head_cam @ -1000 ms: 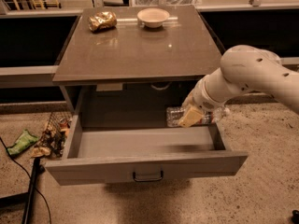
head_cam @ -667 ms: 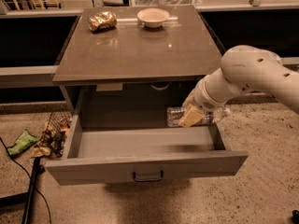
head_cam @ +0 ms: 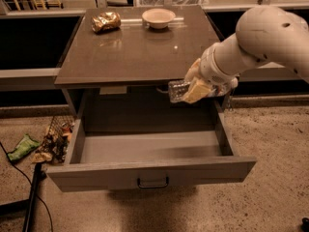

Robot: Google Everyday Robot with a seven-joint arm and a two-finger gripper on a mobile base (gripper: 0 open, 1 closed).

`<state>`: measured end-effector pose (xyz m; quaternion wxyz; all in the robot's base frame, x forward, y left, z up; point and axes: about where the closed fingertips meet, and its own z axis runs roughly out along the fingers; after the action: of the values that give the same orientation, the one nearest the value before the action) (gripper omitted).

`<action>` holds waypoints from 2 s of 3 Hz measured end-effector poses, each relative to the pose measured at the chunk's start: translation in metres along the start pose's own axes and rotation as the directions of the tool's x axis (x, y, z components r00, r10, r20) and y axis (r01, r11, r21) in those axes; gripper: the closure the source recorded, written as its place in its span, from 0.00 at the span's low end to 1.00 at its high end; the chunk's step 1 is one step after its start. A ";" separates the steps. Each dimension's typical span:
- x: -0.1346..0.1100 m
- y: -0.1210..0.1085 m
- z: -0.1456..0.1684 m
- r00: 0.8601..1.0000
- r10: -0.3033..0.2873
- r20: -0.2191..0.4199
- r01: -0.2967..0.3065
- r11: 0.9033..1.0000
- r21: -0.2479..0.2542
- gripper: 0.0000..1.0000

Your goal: Pick water bottle from top drawer and place on counter

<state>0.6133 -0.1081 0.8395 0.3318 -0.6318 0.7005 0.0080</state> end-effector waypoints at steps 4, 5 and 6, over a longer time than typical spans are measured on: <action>-0.078 -0.100 -0.027 0.992 -0.082 0.095 0.064 0.983 0.174 1.00; -0.083 -0.134 -0.008 0.993 0.011 0.115 -0.031 0.985 0.172 1.00; -0.083 -0.158 0.027 0.988 0.099 0.122 -0.115 0.985 0.131 0.97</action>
Offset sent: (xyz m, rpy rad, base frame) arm 0.0035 0.0136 0.0522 -0.0331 -0.1350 0.0642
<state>0.7652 -0.0550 0.9224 0.4135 -0.5671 0.7122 0.0138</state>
